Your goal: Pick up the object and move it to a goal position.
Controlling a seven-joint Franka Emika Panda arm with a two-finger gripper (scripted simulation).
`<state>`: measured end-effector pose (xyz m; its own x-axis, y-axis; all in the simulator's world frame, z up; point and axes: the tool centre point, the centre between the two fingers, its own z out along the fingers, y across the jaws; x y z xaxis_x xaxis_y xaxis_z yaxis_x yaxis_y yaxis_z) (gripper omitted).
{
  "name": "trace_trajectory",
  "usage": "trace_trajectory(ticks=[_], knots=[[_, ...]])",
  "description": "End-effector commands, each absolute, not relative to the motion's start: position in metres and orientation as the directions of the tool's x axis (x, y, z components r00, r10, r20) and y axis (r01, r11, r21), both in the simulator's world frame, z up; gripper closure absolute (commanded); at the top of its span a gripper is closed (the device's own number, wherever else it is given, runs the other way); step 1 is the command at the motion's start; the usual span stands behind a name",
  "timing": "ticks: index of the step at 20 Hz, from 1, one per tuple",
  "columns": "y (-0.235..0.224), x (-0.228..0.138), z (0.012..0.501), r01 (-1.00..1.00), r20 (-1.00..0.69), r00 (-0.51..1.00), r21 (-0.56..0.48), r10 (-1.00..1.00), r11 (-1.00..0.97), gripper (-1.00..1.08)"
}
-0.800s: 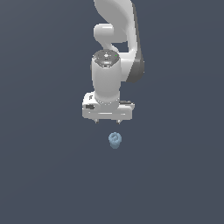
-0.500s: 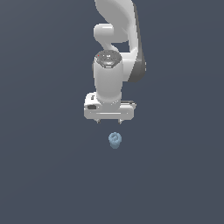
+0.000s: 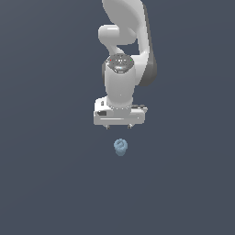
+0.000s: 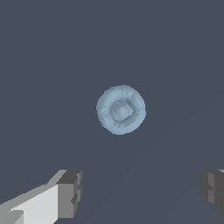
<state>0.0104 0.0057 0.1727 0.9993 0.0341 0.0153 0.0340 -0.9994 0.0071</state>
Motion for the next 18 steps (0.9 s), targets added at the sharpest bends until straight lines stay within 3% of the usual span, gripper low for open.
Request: trace_trajectory(ticks=[1,18], knots=[[0.006,0.011,0.173,0.037,0.015,0.999,0.007,0.037,-0.999,-0.92],[0.011,0.035,0.155,0.294,0.005,0.956,0.009,0.294,-0.956,-0.92]])
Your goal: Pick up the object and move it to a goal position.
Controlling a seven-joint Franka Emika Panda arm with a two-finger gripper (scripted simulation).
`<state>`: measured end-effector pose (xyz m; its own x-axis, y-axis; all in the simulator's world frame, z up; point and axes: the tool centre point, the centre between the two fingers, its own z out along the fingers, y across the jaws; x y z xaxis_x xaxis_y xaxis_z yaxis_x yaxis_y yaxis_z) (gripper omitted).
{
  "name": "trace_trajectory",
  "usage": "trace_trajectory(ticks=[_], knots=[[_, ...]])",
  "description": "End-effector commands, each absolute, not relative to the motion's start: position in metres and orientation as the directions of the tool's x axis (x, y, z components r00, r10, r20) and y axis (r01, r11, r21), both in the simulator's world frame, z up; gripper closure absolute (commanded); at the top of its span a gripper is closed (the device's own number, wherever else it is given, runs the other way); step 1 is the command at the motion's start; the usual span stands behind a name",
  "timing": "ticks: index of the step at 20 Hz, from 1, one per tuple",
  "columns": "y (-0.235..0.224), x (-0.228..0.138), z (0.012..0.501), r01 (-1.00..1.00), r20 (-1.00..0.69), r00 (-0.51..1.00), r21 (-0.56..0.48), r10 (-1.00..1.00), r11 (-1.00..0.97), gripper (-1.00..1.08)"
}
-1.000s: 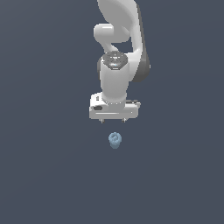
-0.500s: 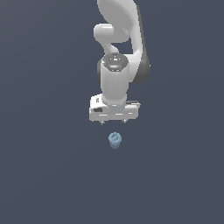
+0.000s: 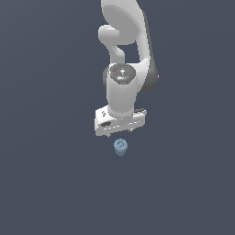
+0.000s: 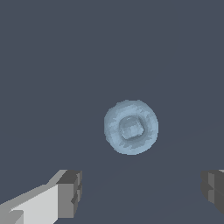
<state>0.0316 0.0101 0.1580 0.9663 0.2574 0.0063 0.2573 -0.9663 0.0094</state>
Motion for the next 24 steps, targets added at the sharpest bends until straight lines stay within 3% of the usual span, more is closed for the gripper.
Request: trace_trajectory(ticks=[1,12,24], knots=[[0.011,0.038,0.153,0.321,0.004,0.947,0.009,0.321,-0.947,-0.92],[0.015,0.057,0.138,0.515,0.0,0.857,0.002,0.515,-0.857,-0.92],[0.015,0.06,0.131,0.55,0.0,0.835,0.0,0.55,-0.835,-0.92]])
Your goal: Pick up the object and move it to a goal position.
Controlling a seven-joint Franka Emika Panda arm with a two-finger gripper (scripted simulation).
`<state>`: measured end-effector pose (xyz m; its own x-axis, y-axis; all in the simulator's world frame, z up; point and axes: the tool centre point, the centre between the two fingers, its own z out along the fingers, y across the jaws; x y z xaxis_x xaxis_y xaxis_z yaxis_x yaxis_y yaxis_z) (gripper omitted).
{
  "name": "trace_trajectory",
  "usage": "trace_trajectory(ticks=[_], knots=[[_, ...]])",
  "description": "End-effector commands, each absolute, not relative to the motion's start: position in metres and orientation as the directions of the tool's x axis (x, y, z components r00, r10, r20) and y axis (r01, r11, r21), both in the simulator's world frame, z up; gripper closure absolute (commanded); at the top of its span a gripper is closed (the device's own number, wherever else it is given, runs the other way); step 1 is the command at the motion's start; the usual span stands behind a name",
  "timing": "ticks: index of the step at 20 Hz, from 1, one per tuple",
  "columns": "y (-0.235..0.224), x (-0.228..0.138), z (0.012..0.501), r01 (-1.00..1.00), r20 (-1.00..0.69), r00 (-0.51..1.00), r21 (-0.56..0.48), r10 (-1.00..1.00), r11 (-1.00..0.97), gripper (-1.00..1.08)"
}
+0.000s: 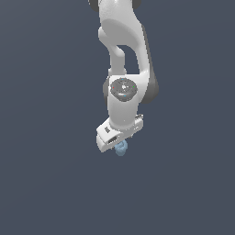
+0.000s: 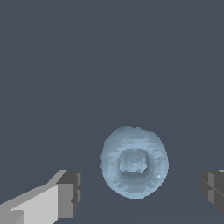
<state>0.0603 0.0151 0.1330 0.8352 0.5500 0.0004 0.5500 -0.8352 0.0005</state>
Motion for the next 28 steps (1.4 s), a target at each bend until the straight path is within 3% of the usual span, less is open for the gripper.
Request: trace_trajectory(ticks=[1,15,16,28], knots=[[0.015,0.06,0.128,0.551,0.0,0.835,0.0,0.551,-0.835,-0.92],[0.015,0.06,0.084,0.554,0.0,0.833,0.0,0.554,-0.833,-0.92],[0.015,0.06,0.084,0.554,0.0,0.833,0.0,0.554,-0.833,1.08],[0.016,0.06,0.085,0.554,0.0,0.833,0.0,0.554,-0.833,1.08]])
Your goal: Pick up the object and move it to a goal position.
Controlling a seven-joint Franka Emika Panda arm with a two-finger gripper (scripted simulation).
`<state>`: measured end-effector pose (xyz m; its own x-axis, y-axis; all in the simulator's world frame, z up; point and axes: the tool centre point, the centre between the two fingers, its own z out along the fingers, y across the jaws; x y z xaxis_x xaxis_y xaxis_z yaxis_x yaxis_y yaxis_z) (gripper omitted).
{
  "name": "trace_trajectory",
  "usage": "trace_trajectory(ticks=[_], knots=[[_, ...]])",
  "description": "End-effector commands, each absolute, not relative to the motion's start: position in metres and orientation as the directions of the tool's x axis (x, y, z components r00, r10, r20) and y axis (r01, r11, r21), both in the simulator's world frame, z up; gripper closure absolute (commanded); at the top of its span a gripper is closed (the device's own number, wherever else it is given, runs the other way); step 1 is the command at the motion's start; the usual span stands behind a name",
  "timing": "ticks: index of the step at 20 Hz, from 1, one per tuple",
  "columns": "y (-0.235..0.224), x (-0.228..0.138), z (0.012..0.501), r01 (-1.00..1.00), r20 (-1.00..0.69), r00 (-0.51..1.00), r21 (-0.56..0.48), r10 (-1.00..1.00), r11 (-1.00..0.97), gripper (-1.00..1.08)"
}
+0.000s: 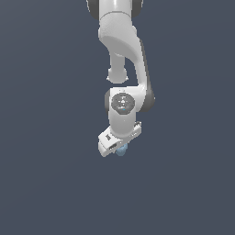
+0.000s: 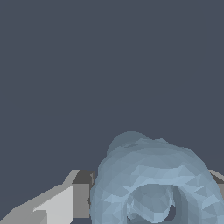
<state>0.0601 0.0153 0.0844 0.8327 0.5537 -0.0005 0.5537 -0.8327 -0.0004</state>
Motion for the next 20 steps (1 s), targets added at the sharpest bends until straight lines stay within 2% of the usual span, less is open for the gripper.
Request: trace_trajectory(ticks=[1,10,20], knots=[[0.016,0.06,0.087,0.554,0.0,0.833,0.0,0.554,-0.833,1.08],[0.037,0.051,0.123,0.554,0.0,0.832,0.0,0.554,-0.832,1.08],[0.088,0.028,0.217,0.555,-0.001,0.832,0.001,0.555,-0.832,1.08]])
